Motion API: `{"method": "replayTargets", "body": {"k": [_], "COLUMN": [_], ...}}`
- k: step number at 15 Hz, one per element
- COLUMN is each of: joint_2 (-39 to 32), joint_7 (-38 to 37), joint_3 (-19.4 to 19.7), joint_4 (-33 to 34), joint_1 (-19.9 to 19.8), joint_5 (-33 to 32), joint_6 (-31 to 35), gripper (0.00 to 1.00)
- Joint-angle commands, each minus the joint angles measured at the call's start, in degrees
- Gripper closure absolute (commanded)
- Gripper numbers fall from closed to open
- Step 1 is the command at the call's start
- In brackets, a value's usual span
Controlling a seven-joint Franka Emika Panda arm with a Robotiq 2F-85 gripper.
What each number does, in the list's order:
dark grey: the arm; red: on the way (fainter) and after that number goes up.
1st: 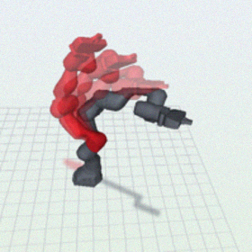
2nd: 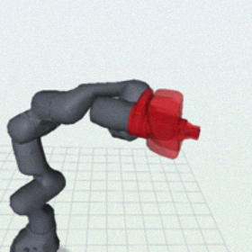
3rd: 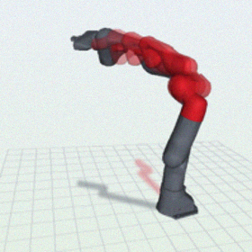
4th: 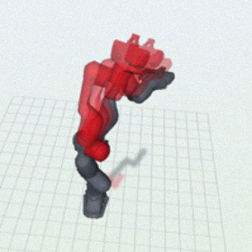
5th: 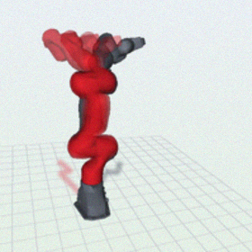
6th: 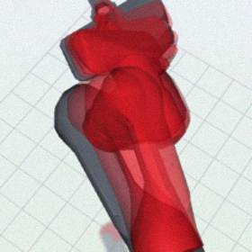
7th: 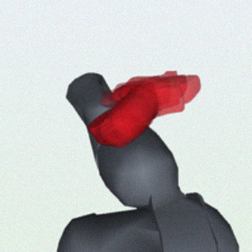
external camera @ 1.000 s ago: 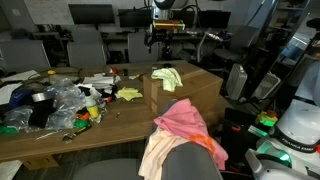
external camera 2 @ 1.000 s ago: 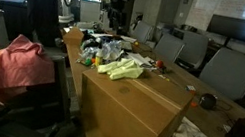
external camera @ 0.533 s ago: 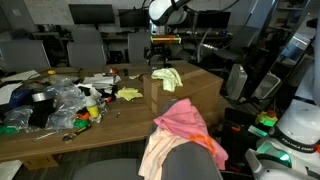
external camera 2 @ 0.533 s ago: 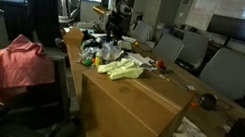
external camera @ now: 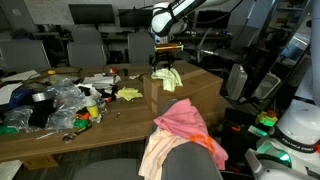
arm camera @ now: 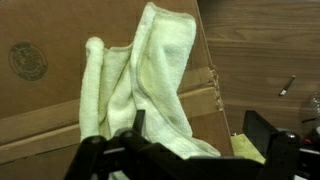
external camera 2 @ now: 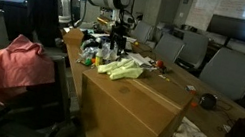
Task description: Hang the shirts on the box on the back of the chair
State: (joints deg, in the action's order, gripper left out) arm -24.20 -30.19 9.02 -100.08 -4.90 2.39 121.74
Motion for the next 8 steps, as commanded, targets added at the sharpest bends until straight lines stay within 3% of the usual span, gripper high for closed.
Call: {"method": "replayTargets", "body": {"k": [1,8], "joint_2": [0.07,-0.51], "joint_7": [-0.97,-0.98], "joint_3": [1.61,2.19], "joint_4": [-1.04,-2.08], "joint_1": [0.29,-0.55], "joint_5": [-0.73,0.85], "joint_6": [1.97,1.49], "gripper": [0.00,0.00]}}
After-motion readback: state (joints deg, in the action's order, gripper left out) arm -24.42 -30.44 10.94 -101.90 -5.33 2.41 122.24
